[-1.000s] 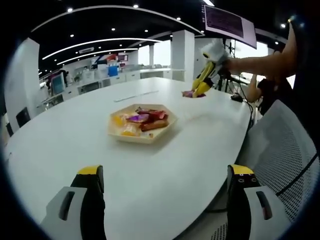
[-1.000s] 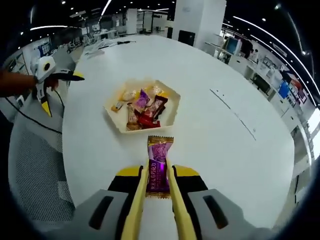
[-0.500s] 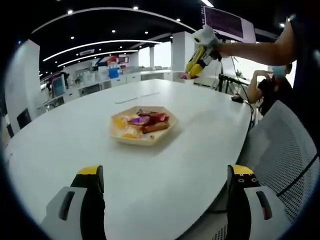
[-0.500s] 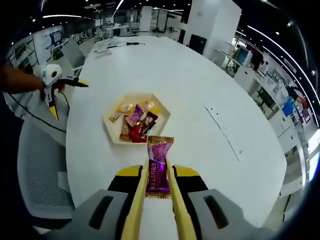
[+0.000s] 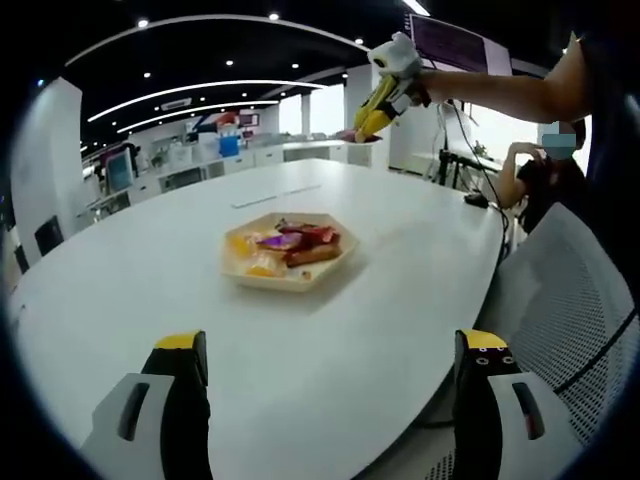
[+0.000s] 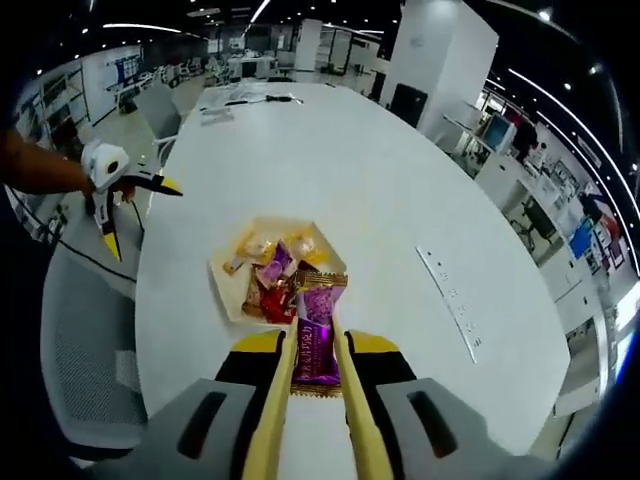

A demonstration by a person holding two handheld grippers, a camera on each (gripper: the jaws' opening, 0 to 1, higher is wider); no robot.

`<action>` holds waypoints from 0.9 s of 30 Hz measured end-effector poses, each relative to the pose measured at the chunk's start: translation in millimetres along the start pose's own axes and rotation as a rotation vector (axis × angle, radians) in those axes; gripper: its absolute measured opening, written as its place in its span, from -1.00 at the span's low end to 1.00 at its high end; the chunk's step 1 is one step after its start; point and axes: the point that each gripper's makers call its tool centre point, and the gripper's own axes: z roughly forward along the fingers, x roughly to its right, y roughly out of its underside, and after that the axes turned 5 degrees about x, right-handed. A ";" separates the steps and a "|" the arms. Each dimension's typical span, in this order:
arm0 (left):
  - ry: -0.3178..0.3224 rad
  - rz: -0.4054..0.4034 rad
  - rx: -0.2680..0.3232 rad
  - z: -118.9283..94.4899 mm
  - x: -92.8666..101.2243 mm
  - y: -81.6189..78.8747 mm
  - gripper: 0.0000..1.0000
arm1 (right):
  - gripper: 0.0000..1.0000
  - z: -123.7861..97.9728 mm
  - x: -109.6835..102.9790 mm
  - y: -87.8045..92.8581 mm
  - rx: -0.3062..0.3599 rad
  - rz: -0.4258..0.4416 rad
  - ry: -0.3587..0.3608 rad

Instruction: Place the target food into the container with the food tongs after gripping and lifting it, then release it inside without dropping or visibly crushing the food.

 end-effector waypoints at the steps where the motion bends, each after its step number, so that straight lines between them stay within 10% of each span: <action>1: -0.003 0.002 0.002 -0.2 -0.6 -0.5 0.99 | -0.56 2.4 -1.3 -2.0 0.003 -0.001 -0.003; 27: -0.023 0.011 0.015 -1.8 -3.6 -3.7 0.99 | -0.55 69.7 -45.7 -66.5 0.043 -0.089 -0.106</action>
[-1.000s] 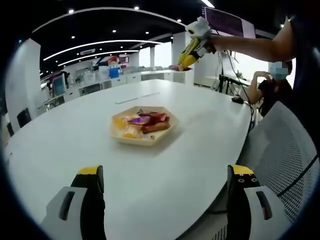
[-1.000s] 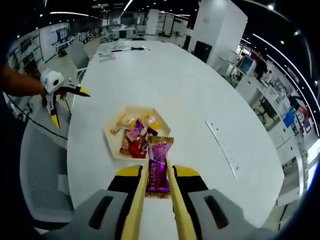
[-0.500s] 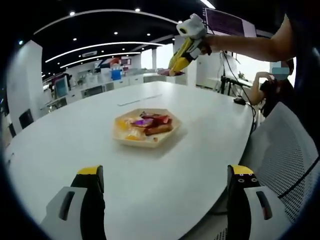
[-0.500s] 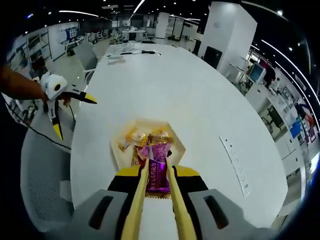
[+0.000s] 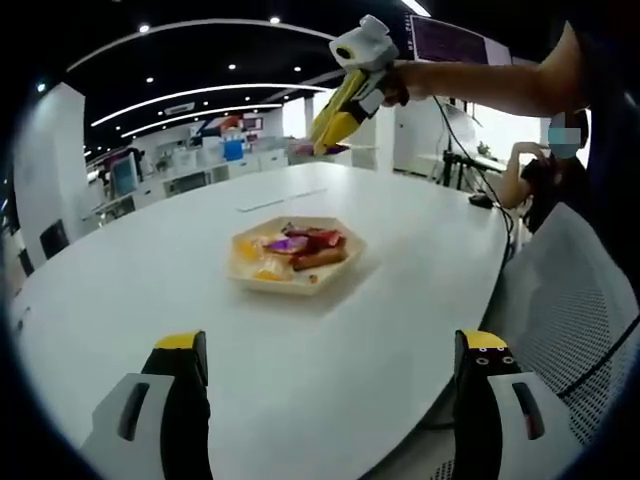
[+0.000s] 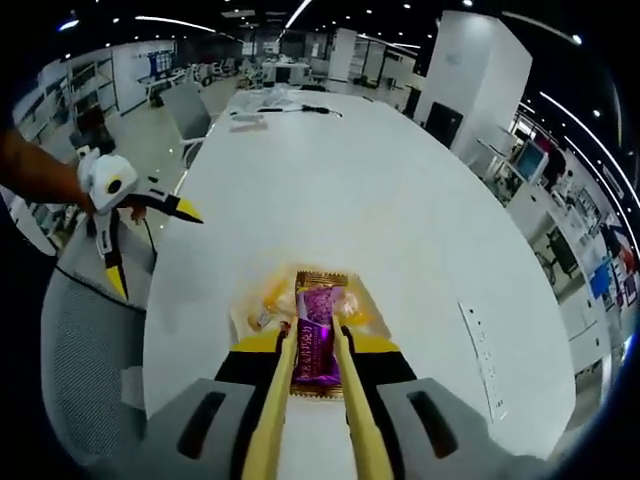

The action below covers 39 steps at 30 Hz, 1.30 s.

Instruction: Place the target food into the container with the food tongs after gripping and lifting it, then release it inside without dropping or visibly crushing the food.

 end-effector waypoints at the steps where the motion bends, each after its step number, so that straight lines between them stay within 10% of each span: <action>1: -0.002 -0.001 0.001 -0.1 -0.6 -0.1 0.99 | -0.55 1.7 -0.4 -1.2 0.001 0.002 -0.003; 39: -0.006 -0.010 0.008 -0.5 -2.1 -0.2 0.99 | -0.49 18.7 -11.5 -0.8 0.023 -0.012 -0.008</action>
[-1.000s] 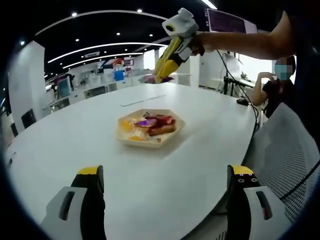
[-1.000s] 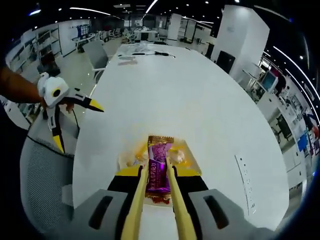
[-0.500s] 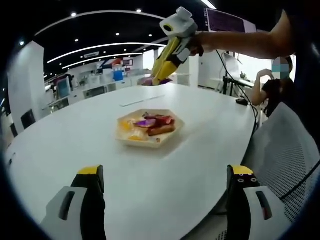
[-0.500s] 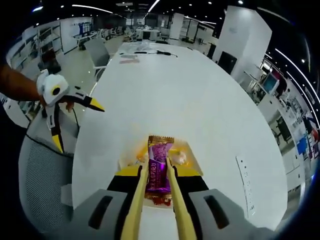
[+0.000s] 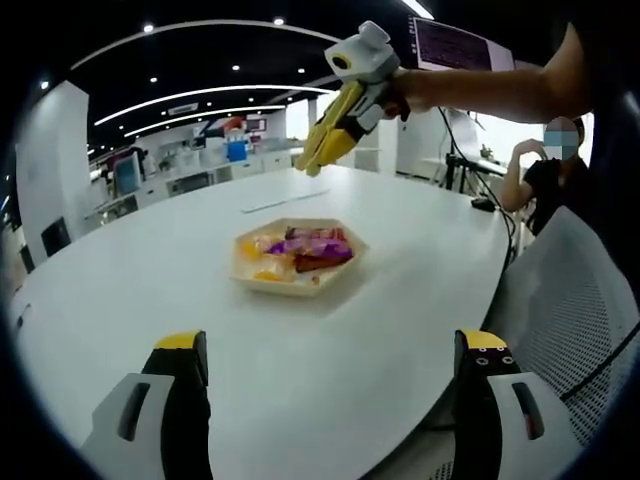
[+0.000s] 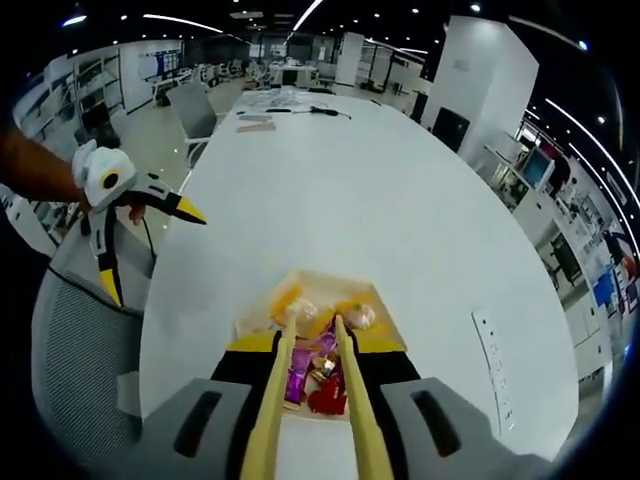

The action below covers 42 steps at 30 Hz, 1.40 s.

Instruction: Place the target food into the container with the food tongs after gripping and lifting it, then release it inside without dropping or visibly crushing the food.

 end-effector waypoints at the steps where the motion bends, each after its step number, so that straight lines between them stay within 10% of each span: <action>1: 0.000 0.000 -0.001 -0.1 0.0 0.0 0.99 | -0.50 -0.8 0.7 -0.2 0.002 0.000 0.003; 13: 0.002 0.004 -0.008 0.2 0.3 1.1 0.99 | -0.49 -9.6 5.8 -3.1 0.055 0.011 0.016; 30: 0.017 0.020 -0.012 1.6 3.8 0.4 0.99 | -0.46 -76.2 4.0 -34.6 0.472 0.110 0.094; 42: 0.121 0.128 -0.069 11.9 18.4 -3.7 0.98 | -0.45 -115.0 -20.7 -16.8 0.595 0.136 0.099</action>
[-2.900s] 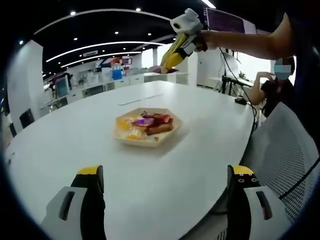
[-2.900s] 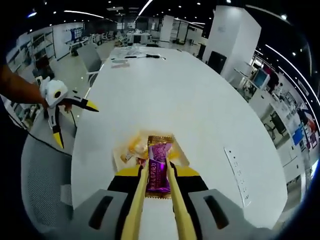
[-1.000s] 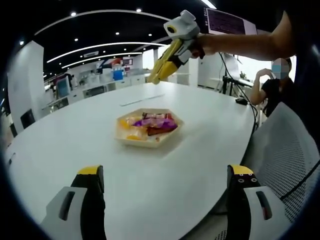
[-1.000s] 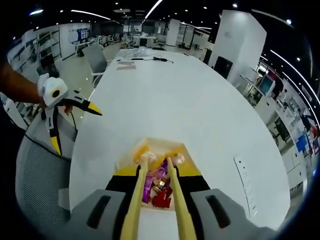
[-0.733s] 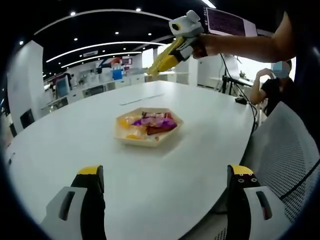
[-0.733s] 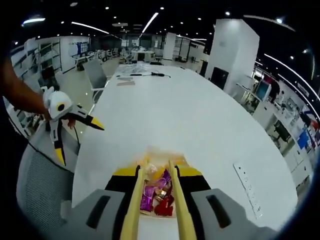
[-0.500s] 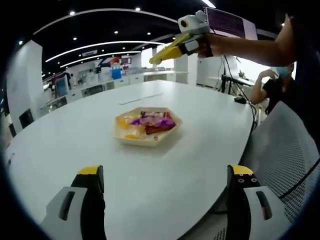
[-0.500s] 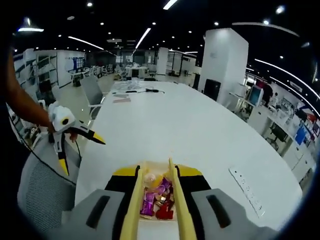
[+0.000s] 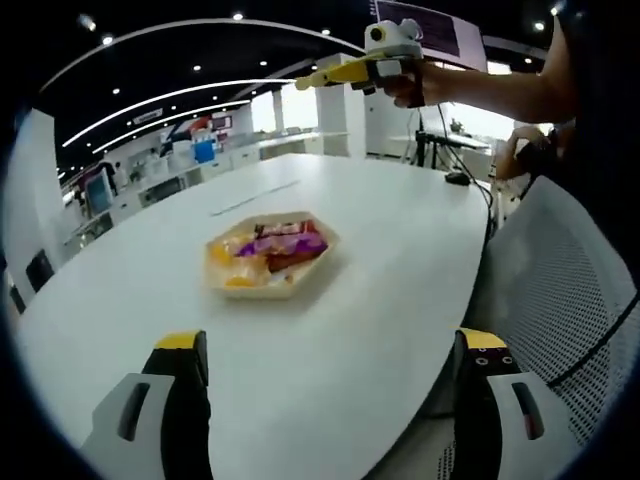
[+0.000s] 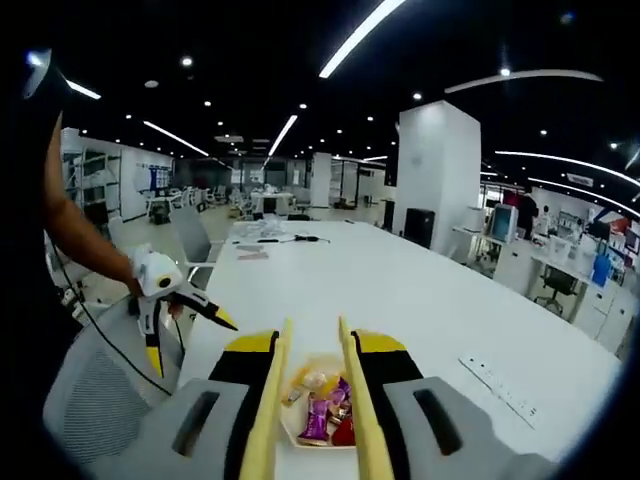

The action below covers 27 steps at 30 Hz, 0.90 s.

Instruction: Place the target food into the container with the food tongs after gripping and lifting it, then release it inside without dropping or visibly crushing the food.

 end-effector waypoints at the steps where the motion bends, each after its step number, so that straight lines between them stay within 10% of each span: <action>1: 0.007 0.002 0.003 1.1 -0.1 -4.1 0.98 | -0.45 -2.3 -1.6 0.5 0.006 0.002 0.001; 14: 0.131 0.123 0.093 30.3 4.5 -85.2 0.97 | -0.45 -22.4 -30.2 23.9 0.009 0.029 -0.020; 27: 0.377 0.027 0.169 54.9 40.8 -129.7 0.64 | -0.44 -25.5 -63.9 49.6 0.018 0.085 -0.075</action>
